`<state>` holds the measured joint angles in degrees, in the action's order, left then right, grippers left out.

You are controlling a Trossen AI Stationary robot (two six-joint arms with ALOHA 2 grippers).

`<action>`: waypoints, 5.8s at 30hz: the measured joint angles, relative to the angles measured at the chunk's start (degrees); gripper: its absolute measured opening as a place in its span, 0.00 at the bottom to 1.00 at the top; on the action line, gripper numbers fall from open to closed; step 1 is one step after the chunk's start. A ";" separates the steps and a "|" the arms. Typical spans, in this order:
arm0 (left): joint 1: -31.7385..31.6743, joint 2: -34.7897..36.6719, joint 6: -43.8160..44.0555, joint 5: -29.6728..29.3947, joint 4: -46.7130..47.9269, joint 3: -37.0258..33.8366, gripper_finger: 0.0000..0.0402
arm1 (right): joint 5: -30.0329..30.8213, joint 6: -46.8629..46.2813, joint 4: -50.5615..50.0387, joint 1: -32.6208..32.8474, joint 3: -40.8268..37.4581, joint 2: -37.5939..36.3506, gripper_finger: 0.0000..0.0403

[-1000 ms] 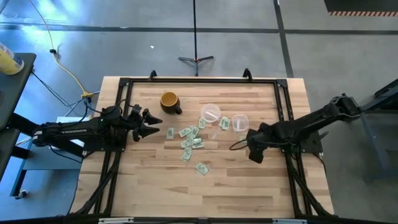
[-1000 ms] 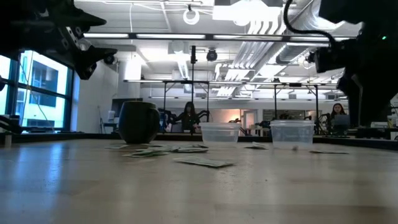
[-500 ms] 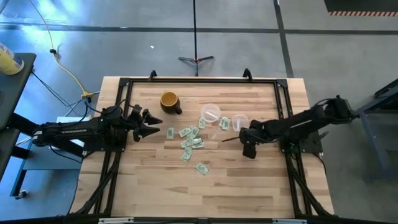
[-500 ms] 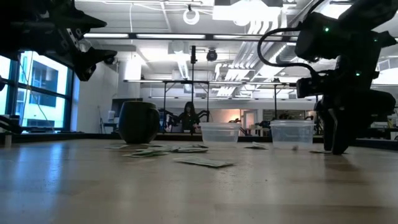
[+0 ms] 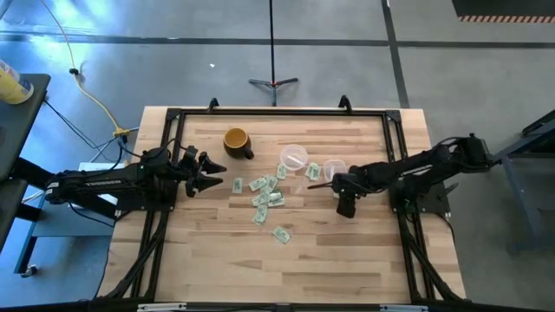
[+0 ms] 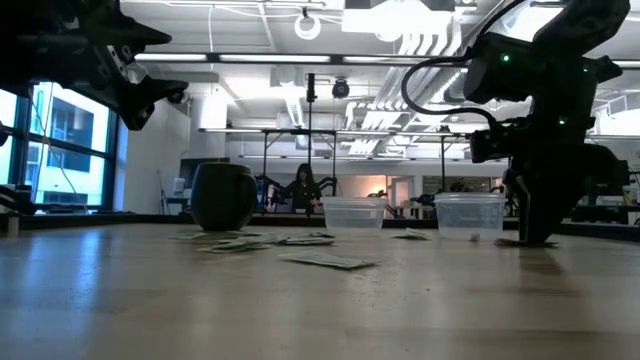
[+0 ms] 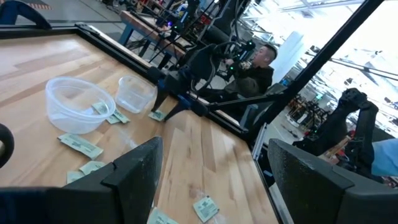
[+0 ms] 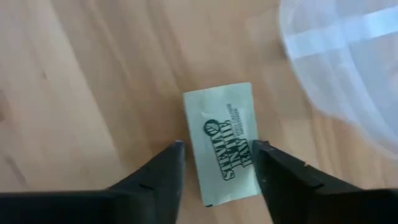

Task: Pick and place items into bin
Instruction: Put the light green stevia packet into the left transparent bin

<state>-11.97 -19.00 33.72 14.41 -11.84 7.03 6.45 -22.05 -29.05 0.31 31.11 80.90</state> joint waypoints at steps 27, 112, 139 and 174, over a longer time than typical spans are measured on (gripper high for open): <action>0.00 0.02 0.06 -0.03 -1.58 0.00 0.81 | -1.46 -3.91 -1.01 -3.23 27.69 2.59 0.02; -0.02 0.02 -0.90 1.64 -1.31 0.00 0.81 | -5.32 49.16 -6.42 -17.69 29.86 19.15 0.56; -0.01 0.04 -0.75 1.60 -1.75 0.00 0.81 | -6.45 61.03 -3.06 -19.43 29.92 23.41 0.56; 0.00 0.02 -0.88 1.53 -1.73 0.00 0.81 | 0.23 46.09 -10.05 -10.40 29.70 18.40 0.00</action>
<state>-11.97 -18.98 32.84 15.94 -13.56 7.03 6.68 24.05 -39.11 -10.09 60.82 99.31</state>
